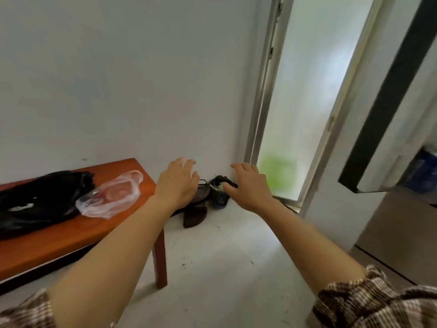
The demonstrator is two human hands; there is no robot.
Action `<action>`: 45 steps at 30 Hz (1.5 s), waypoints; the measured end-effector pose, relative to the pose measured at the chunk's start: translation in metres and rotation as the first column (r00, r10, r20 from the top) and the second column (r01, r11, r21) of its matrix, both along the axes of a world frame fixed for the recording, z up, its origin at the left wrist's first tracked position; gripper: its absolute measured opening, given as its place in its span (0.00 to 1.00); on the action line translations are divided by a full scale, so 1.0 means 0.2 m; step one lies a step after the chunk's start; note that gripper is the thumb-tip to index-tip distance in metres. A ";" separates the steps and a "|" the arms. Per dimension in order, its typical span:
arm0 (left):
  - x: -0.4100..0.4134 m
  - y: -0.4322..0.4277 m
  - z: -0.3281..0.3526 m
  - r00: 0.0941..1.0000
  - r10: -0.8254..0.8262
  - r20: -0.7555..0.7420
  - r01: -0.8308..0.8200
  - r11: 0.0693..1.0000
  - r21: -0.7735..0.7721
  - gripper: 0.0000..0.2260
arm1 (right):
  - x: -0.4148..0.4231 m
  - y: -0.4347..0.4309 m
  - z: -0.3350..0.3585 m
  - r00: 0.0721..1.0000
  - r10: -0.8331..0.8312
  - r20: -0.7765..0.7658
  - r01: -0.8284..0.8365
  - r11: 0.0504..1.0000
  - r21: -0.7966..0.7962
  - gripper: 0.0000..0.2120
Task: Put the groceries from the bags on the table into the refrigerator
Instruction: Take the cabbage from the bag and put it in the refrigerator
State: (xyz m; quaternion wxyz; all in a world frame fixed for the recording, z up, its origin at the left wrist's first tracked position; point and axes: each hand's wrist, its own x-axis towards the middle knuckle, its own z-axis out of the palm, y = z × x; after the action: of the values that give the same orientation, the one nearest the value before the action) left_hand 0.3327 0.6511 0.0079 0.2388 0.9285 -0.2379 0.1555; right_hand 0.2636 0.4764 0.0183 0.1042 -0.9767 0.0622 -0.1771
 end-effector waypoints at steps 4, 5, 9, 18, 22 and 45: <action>0.21 0.42 -0.08 0.985 0.171 -0.039 -0.170 0.985 0.013 0.20 | 0.36 0.40 -0.10 0.988 0.151 -0.043 -0.152 0.988 -0.008 0.28; 0.27 0.53 -0.10 0.977 0.209 -0.053 -0.208 0.978 0.009 0.20 | 0.45 0.50 -0.13 0.981 0.186 -0.052 -0.187 0.982 -0.007 0.29; 0.51 0.92 -0.21 0.935 0.345 -0.085 -0.342 0.938 0.050 0.21 | 0.80 0.88 -0.24 0.946 0.311 -0.089 -0.310 0.950 0.031 0.28; 0.88 1.64 -0.45 0.803 0.570 -0.172 -0.574 0.818 0.031 0.21 | 1.38 1.60 -0.46 0.849 0.472 -0.238 -0.464 0.881 0.092 0.27; 0.97 1.94 -0.54 0.758 0.618 -0.208 -0.623 0.781 0.052 0.21 | 1.53 1.89 -0.55 0.771 0.563 -0.297 -0.558 0.822 0.109 0.29; 1.66 3.64 -0.99 0.935 0.350 -0.060 -0.240 0.748 0.619 0.26 | 1.97 3.54 -1.05 0.707 0.491 -0.509 -0.469 0.864 0.183 0.26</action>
State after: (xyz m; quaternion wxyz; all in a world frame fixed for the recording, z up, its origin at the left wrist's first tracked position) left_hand 0.6639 1.3797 -0.1898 -0.0769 0.9913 -0.1033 0.0269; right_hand 0.6583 1.1835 -0.1914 0.1441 -0.9660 -0.1636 0.1393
